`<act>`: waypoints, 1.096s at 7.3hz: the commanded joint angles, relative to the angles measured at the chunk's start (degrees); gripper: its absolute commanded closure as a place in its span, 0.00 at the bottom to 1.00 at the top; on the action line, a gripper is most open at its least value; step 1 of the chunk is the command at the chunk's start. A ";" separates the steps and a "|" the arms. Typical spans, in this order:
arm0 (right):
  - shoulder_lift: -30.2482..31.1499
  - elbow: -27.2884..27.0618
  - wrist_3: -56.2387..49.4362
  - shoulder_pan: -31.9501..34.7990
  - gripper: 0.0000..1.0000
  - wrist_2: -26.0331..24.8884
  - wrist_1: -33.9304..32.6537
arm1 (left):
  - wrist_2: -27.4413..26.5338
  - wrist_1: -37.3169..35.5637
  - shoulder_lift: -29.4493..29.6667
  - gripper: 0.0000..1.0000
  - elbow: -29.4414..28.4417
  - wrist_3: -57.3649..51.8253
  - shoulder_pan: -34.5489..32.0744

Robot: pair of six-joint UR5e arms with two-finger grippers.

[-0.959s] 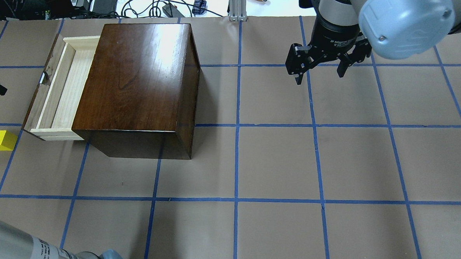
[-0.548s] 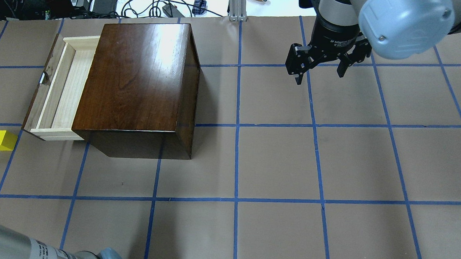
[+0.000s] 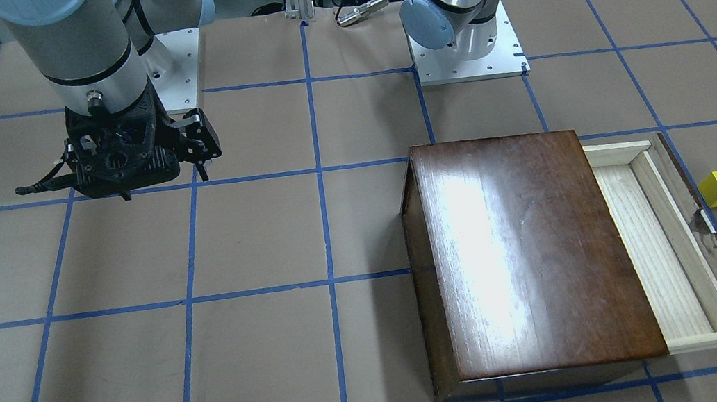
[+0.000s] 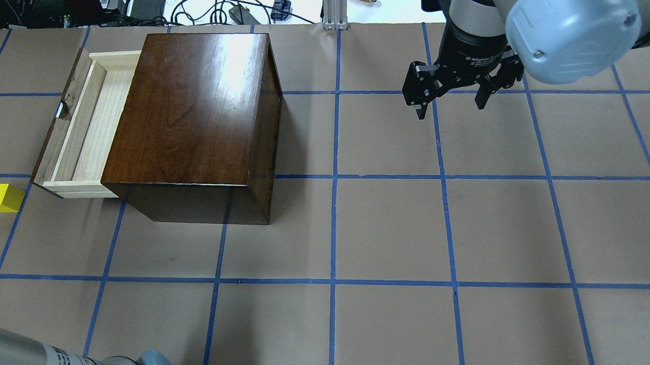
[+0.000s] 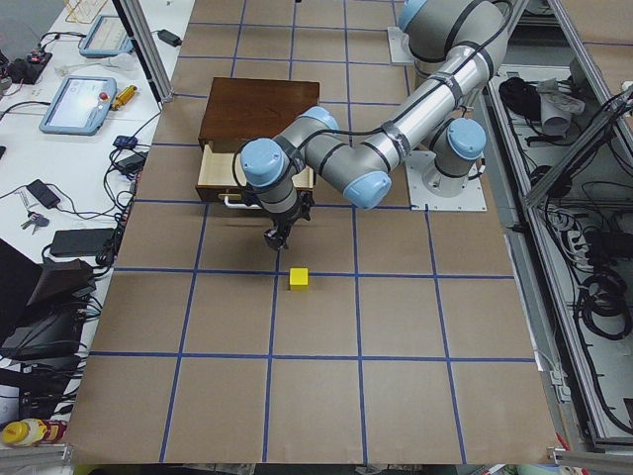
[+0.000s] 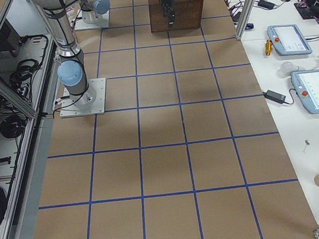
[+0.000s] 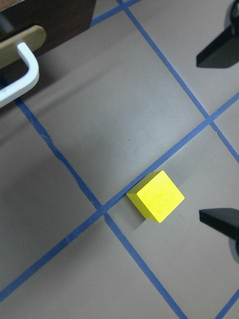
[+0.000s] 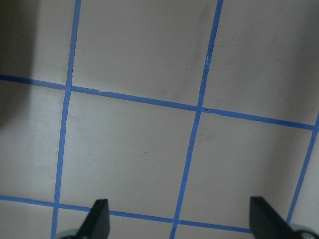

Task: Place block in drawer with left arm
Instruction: 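Release the handle and raise the left gripper over the cabinet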

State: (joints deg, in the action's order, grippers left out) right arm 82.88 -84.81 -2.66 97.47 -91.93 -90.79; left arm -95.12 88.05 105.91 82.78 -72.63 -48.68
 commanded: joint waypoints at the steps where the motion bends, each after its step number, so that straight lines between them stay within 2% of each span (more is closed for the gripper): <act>1: 0.00 0.00 0.02 0.00 0.00 0.00 0.00 | -0.42 2.65 -5.95 0.00 -0.16 11.91 -8.41; 3: 0.00 0.00 0.02 0.00 0.00 0.00 0.00 | -0.07 4.32 -10.45 0.00 0.10 26.23 -18.77; 4: 0.00 0.00 -0.07 0.00 0.00 0.09 0.00 | 0.11 4.41 -11.51 0.00 0.27 36.66 -24.91; 5: 0.00 0.00 0.02 0.00 0.00 0.00 0.00 | 2.37 3.81 -11.87 0.00 0.10 44.60 -30.37; 6: 0.00 0.00 -0.07 0.00 0.00 0.00 0.00 | 4.05 3.45 -11.09 0.00 0.01 55.81 -34.17; 8: 0.00 0.00 0.02 0.00 0.00 0.00 0.00 | 4.76 2.39 -11.26 0.00 0.45 69.84 -37.19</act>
State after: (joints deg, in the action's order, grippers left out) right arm 82.88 -84.81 -2.66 97.47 -91.93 -90.79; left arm -91.17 90.86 94.66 83.10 -11.67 -83.78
